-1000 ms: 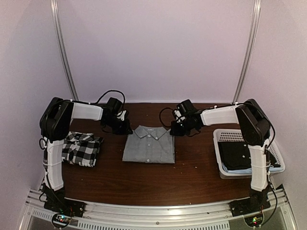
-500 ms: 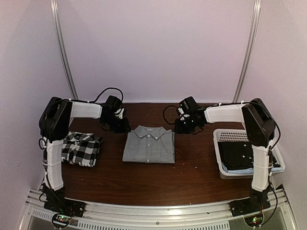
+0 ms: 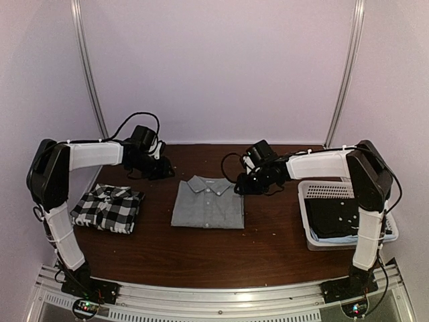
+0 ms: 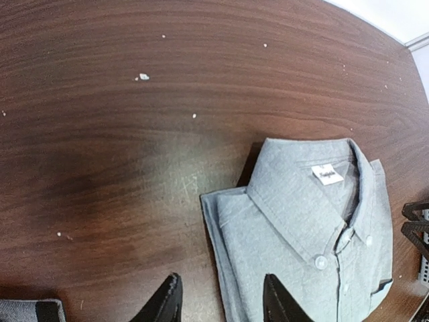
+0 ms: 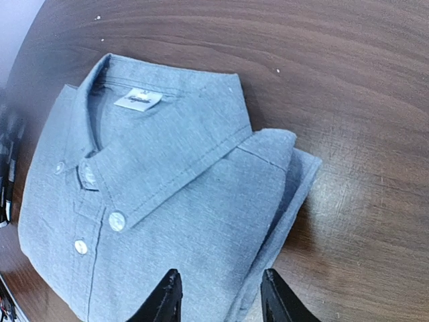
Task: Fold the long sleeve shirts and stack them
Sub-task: Move the square-folded shirt to the center of the board.
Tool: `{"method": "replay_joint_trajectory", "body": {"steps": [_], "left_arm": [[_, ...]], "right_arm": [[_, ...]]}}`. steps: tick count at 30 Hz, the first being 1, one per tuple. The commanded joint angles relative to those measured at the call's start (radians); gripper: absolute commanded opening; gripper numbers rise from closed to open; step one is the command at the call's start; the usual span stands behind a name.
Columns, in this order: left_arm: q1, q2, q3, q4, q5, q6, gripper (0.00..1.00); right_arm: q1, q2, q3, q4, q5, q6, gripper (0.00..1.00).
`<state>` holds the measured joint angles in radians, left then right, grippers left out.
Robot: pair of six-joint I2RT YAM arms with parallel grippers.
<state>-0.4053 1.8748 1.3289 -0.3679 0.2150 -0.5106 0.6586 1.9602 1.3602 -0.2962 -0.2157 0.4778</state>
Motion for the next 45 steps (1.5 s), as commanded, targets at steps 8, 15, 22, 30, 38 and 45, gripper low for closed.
{"method": "replay_joint_trajectory", "body": {"steps": [8,15,22,30,38,45], "left_arm": [[0.006,-0.116,-0.120,0.029,0.039,-0.031,0.42],[0.006,-0.158,-0.142,0.030,0.039,-0.035,0.42],[0.006,-0.213,-0.184,0.024,0.020,-0.043,0.42],[0.006,-0.264,-0.213,-0.002,-0.021,-0.048,0.42],[0.006,-0.308,-0.274,-0.035,-0.065,-0.078,0.42],[0.006,-0.341,-0.338,-0.096,-0.176,-0.143,0.42]], "right_arm": [[-0.004,0.041,-0.048,0.026,0.007,0.047,0.42],[-0.003,0.088,-0.032,0.034,-0.002,0.056,0.42],[-0.002,0.091,-0.041,0.048,0.000,0.062,0.23],[-0.031,0.092,-0.012,0.025,0.024,0.032,0.00],[-0.145,0.086,0.056,-0.051,0.076,-0.059,0.00],[-0.238,0.117,0.098,-0.093,0.083,-0.130,0.00]]}}
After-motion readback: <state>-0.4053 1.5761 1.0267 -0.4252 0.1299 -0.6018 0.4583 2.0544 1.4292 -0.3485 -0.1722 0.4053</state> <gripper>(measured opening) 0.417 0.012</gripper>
